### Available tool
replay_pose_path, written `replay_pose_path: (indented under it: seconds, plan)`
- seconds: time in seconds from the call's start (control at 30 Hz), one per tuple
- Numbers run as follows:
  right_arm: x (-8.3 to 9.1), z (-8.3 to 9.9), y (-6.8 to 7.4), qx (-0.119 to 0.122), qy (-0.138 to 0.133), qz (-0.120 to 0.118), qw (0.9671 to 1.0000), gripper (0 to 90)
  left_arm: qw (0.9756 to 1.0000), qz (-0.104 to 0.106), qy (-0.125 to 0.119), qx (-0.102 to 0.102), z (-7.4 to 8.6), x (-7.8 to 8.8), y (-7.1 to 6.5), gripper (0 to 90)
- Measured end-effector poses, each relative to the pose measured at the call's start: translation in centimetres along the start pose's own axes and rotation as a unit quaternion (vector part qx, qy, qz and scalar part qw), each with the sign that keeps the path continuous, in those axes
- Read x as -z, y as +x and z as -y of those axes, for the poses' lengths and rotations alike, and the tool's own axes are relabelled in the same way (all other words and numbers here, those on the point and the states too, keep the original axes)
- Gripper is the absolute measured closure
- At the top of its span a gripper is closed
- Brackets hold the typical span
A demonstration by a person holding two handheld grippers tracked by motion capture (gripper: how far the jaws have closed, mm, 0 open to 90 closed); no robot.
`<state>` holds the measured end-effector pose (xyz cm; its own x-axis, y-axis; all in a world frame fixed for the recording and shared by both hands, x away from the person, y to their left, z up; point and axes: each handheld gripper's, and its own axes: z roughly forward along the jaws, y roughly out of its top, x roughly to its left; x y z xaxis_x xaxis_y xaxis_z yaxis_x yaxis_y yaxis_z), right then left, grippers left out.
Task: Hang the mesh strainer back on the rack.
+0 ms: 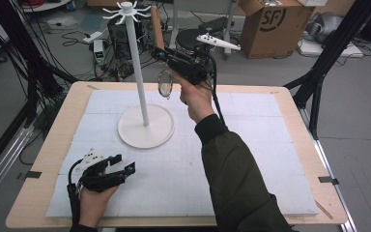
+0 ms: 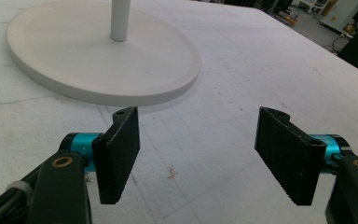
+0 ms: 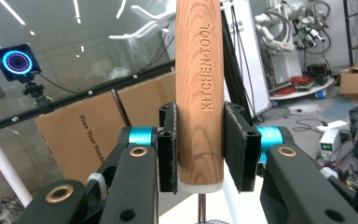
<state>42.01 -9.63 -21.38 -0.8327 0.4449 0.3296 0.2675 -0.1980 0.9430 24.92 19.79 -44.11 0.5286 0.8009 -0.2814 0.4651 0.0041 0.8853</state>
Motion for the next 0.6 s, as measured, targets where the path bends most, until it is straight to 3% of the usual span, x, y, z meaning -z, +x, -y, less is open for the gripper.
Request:
replay_pose_path:
  seconds: [0.13,0.6]
  plan:
    - [0.1,-0.1,-0.6,-0.019,-0.002,-0.013,0.9997,68.8,1.0000,0.000,0.000,-0.001,0.0,0.0,0.0,31.3]
    - [-1.1,0.5,0.0,-0.010,0.025,-0.031,0.9992,68.8,1.0000,-0.001,-0.001,0.001,0.0,0.0,0.0,31.4]
